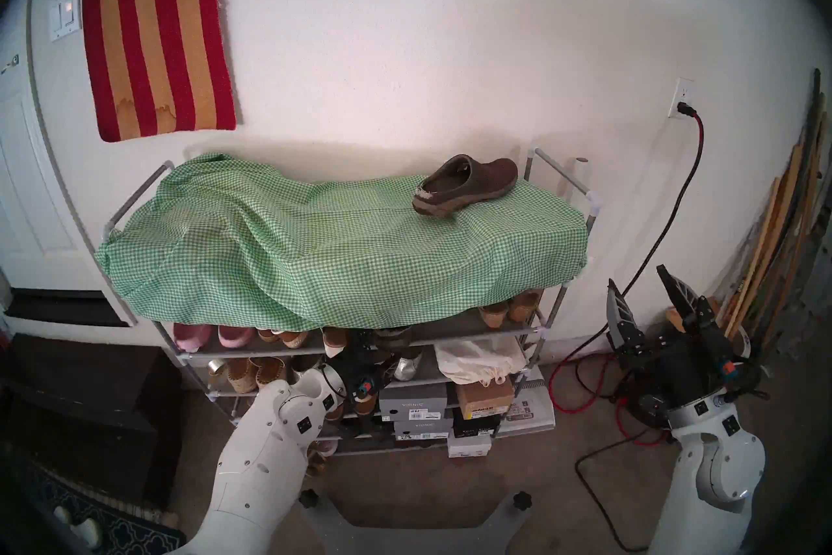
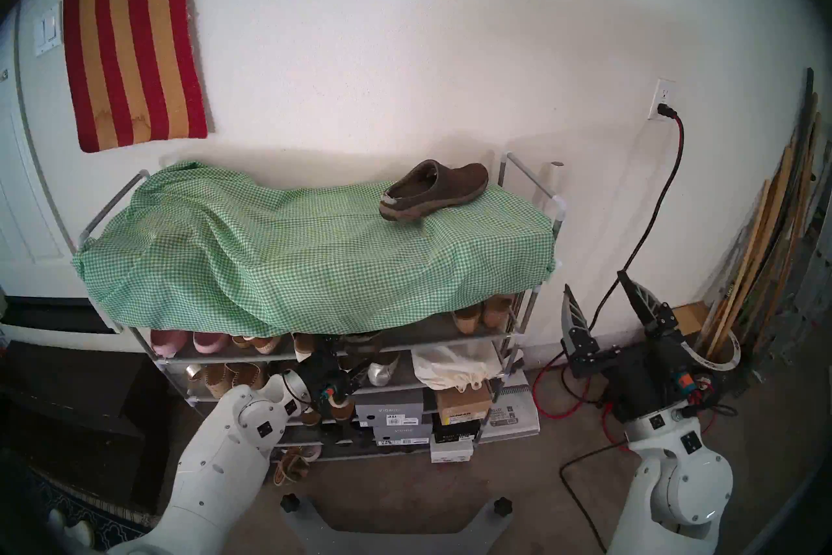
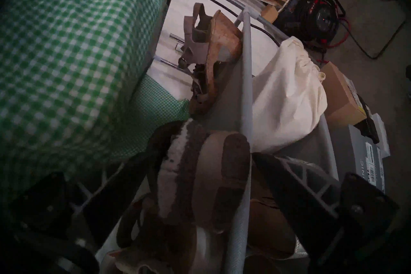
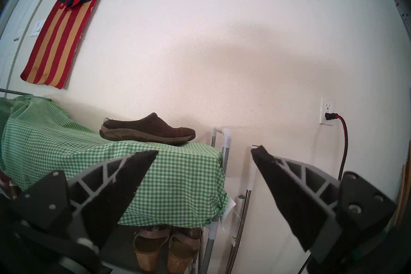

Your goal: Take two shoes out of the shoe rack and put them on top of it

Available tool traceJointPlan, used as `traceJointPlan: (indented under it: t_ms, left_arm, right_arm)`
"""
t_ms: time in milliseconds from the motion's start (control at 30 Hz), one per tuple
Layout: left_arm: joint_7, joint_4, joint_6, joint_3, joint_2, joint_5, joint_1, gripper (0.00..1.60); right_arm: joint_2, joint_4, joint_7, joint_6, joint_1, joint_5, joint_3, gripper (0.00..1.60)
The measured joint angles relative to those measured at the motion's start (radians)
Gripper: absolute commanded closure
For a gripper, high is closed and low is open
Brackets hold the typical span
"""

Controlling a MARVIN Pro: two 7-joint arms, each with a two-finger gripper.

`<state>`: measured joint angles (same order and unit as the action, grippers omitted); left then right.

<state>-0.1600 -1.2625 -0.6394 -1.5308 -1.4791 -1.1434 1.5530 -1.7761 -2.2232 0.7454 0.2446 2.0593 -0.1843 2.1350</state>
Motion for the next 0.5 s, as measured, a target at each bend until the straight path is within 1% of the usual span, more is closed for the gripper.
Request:
traceJointPlan:
  t_ms: [33,67,100,167,200,500]
  left_arm:
    - [-0.008,0.006,0.004,0.0,-0.001,-0.001,-0.004,0.0]
    - [-0.009,0.007,0.004,0.0,-0.002,-0.001,-0.005,0.14]
    - [-0.019,0.013,0.007,-0.001,-0.003,0.0,-0.008,0.69]
    - [-0.027,0.018,0.009,-0.002,-0.005,0.004,-0.012,1.15]
    - [-0.03,0.019,0.01,-0.004,-0.006,0.008,-0.014,1.6]
    - [-0.05,0.032,0.004,-0.011,-0.008,0.03,-0.02,1.6]
  right_arm:
    - [0.0,0.0,0.0,0.0,0.0,0.0,0.0,0.0]
    - [0.0,0.0,0.0,0.0,0.0,0.0,0.0,0.0]
    - [0.0,0.0,0.0,0.0,0.0,0.0,0.0,0.0]
    - [0.0,0.0,0.0,0.0,0.0,0.0,0.0,0.0]
    - [0.0,0.0,0.0,0.0,0.0,0.0,0.0,0.0]
    - [0.0,0.0,0.0,0.0,0.0,0.0,0.0,0.0]
